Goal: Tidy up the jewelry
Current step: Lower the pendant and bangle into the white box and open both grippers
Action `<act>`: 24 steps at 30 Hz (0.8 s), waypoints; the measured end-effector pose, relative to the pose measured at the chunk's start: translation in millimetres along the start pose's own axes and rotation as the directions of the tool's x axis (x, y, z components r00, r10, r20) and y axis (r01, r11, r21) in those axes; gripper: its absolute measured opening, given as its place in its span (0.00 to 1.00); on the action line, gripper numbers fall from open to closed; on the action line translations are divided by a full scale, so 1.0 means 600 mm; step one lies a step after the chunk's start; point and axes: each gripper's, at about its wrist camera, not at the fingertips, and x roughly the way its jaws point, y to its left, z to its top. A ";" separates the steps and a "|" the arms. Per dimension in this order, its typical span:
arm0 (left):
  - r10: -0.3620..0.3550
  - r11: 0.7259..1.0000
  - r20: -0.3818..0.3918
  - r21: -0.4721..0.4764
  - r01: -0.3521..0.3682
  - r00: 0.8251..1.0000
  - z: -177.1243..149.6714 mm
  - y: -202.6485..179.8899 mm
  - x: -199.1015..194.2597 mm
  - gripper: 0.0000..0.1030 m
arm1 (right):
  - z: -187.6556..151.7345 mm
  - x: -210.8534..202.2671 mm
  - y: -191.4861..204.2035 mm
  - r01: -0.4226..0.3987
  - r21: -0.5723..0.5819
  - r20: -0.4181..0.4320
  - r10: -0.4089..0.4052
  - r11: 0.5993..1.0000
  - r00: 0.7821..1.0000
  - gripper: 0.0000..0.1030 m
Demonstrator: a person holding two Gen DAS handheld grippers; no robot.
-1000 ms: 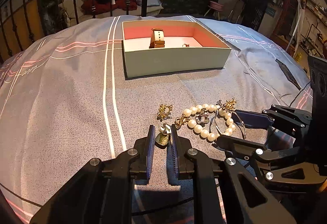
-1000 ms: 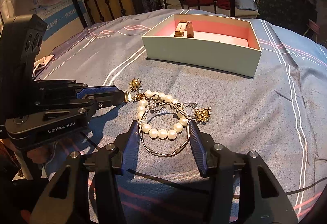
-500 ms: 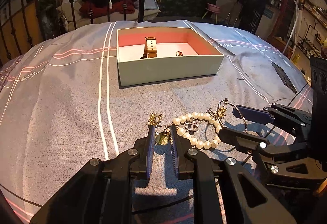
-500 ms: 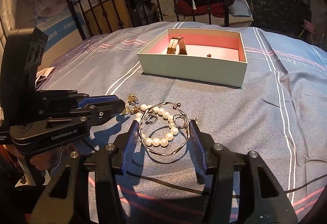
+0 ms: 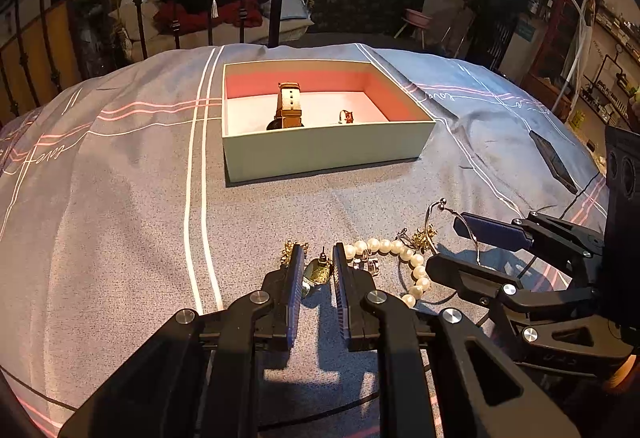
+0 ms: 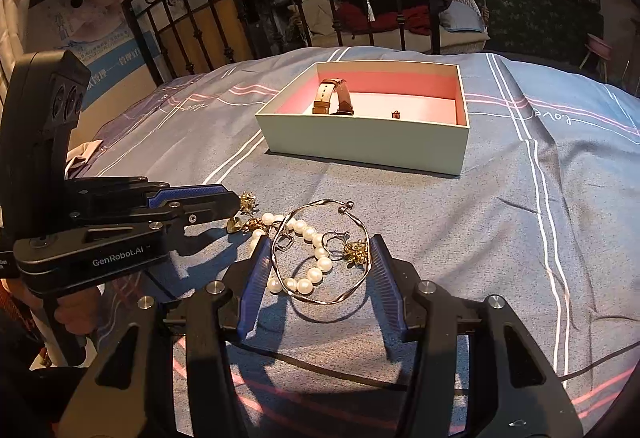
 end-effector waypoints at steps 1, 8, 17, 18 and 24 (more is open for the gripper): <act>0.000 1.000 0.002 -0.002 0.000 1.000 0.002 0.000 -0.001 0.14 | 0.001 0.000 -0.002 0.002 0.002 0.002 -0.002 1.000 1.000 0.49; -0.001 1.000 0.026 0.000 0.001 1.000 0.033 -0.002 -0.002 0.14 | 0.027 -0.005 -0.014 0.013 0.004 0.028 -0.013 1.000 1.000 0.49; -0.002 1.000 0.065 -0.027 0.004 0.998 0.107 0.005 0.002 0.14 | 0.096 0.000 -0.037 0.041 -0.007 0.055 -0.041 0.999 0.998 0.49; -0.006 0.999 0.067 -0.036 0.008 0.998 0.121 0.007 0.005 0.14 | 0.109 0.002 -0.039 0.046 -0.013 0.059 -0.045 0.999 0.997 0.49; 0.022 0.999 0.078 -0.036 -0.020 0.997 0.214 0.014 0.032 0.14 | 0.198 0.026 -0.061 0.093 -0.040 0.088 -0.089 0.995 0.992 0.49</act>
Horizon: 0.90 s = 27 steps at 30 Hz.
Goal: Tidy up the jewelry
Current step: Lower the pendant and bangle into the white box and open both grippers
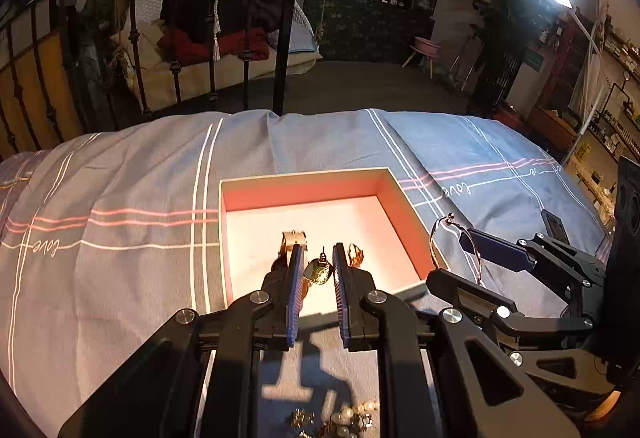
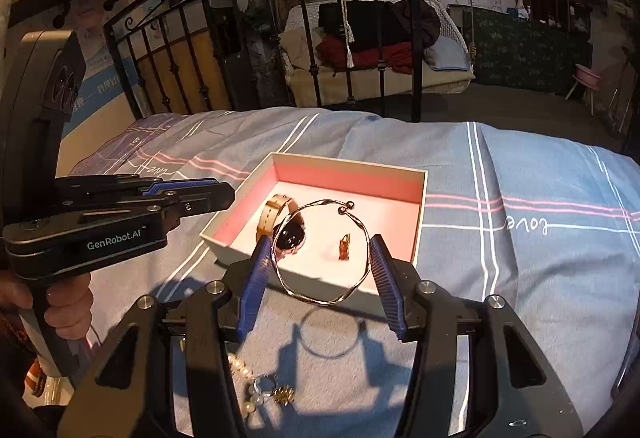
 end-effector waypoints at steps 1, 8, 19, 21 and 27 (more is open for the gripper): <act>0.002 1.000 -0.009 -0.005 -0.002 1.000 0.014 0.001 0.008 0.14 | 0.011 0.011 -0.004 0.004 -0.006 -0.008 -0.004 1.000 1.000 0.49; 0.009 0.999 -0.130 -0.034 -0.014 0.991 0.070 0.007 0.098 0.14 | 0.040 0.102 -0.031 0.030 -0.010 -0.109 -0.031 0.999 0.994 0.49; 0.035 0.998 -0.218 -0.049 -0.047 0.975 0.052 0.024 0.168 0.14 | 0.016 0.167 -0.037 0.021 0.000 -0.189 -0.020 1.000 0.982 0.49; 0.037 0.997 -0.228 -0.055 -0.051 0.973 0.051 0.028 0.174 0.14 | 0.014 0.170 -0.036 0.024 -0.005 -0.192 -0.024 1.000 0.981 0.49; 0.054 0.997 -0.243 -0.035 -0.064 0.969 0.049 0.026 0.182 0.14 | 0.008 0.177 -0.030 0.024 -0.018 -0.209 -0.027 1.000 0.977 0.49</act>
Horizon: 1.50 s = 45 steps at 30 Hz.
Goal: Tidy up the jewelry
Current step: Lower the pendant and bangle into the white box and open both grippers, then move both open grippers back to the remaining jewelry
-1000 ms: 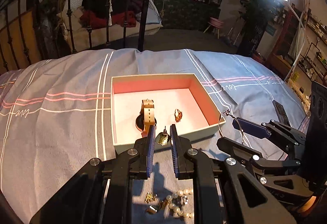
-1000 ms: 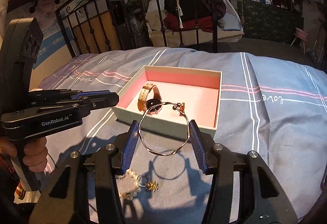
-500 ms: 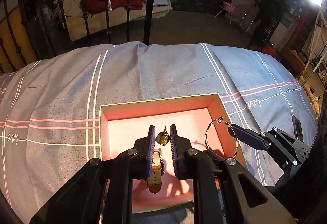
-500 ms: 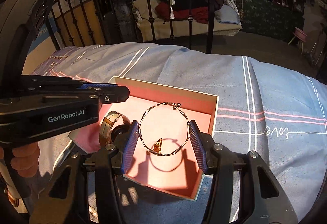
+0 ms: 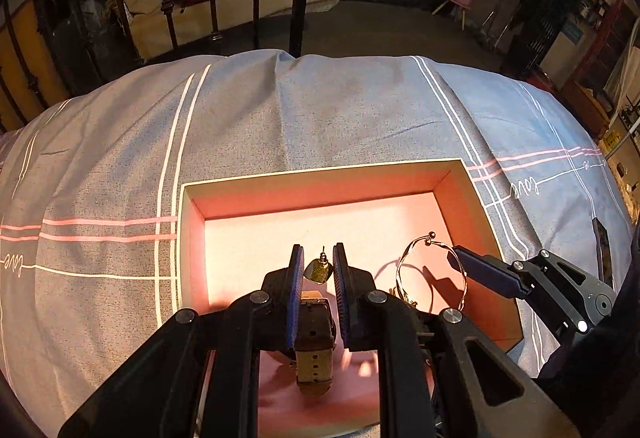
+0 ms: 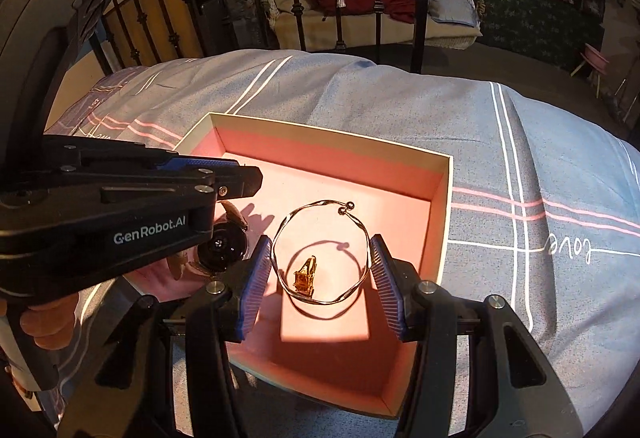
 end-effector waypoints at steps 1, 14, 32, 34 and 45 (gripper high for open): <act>0.002 1.000 0.000 0.000 -0.002 1.000 0.000 0.001 -0.001 0.14 | -0.001 -0.001 0.001 0.001 -0.002 0.005 -0.001 1.000 1.000 0.49; -0.017 1.000 0.147 -0.003 0.018 0.989 -0.054 0.010 -0.124 0.47 | -0.049 -0.129 0.017 -0.027 0.030 0.161 0.021 0.999 0.987 0.72; -0.013 0.999 0.105 0.030 0.010 0.994 -0.346 0.022 -0.142 0.48 | -0.245 -0.154 0.043 -0.078 0.078 0.045 0.074 0.994 0.996 0.53; -0.020 0.999 0.108 0.031 0.017 0.994 -0.342 0.021 -0.139 0.47 | -0.243 -0.152 0.045 -0.074 0.076 0.045 0.071 0.994 0.996 0.53; 0.011 0.991 0.137 0.128 -0.028 0.991 -0.337 -0.003 -0.122 0.21 | -0.244 -0.149 0.045 -0.074 0.082 0.048 0.070 0.994 0.996 0.53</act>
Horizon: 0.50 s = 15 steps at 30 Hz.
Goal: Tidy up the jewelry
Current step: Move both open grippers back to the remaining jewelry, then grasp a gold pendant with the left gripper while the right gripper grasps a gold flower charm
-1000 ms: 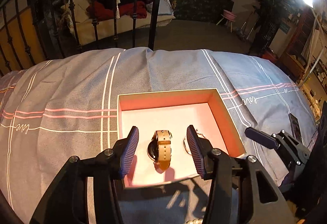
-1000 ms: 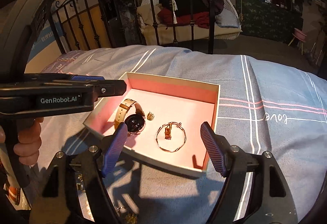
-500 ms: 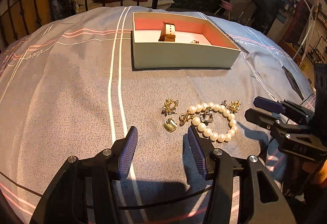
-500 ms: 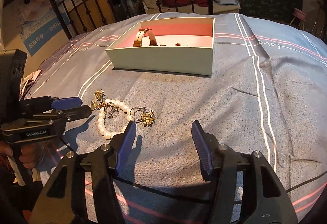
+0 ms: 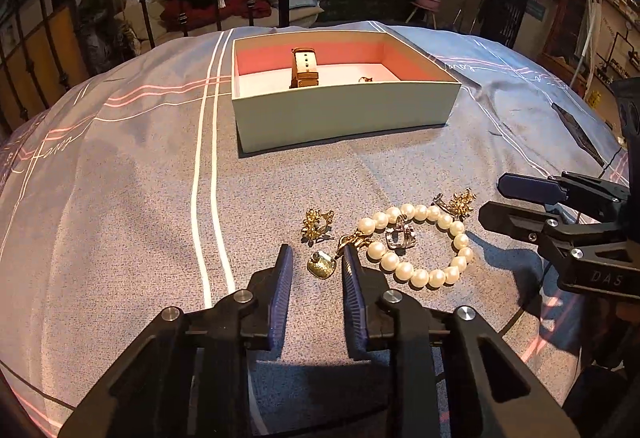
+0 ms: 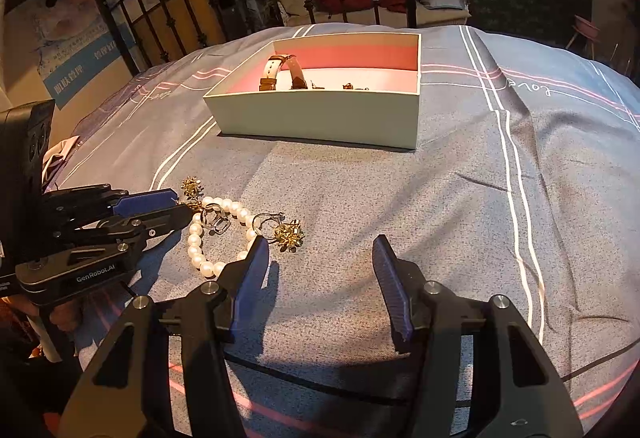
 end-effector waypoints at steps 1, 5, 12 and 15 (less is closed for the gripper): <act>0.003 1.000 0.003 0.006 -0.003 1.000 0.000 -0.001 0.000 0.17 | -0.001 -0.001 -0.002 -0.001 0.001 0.001 0.001 1.000 1.000 0.53; 0.000 1.000 0.007 0.010 0.000 1.000 -0.002 -0.003 -0.001 0.14 | -0.002 0.000 -0.003 -0.004 -0.001 0.001 0.004 1.000 1.000 0.53; -0.004 1.000 0.009 -0.008 0.004 1.000 -0.002 -0.003 -0.002 0.14 | 0.007 0.013 0.012 -0.011 -0.051 -0.026 0.010 0.999 1.000 0.46; -0.007 1.000 0.010 -0.017 0.008 1.000 -0.002 -0.002 -0.003 0.14 | 0.014 0.021 0.019 -0.031 -0.066 -0.038 0.029 0.997 0.999 0.29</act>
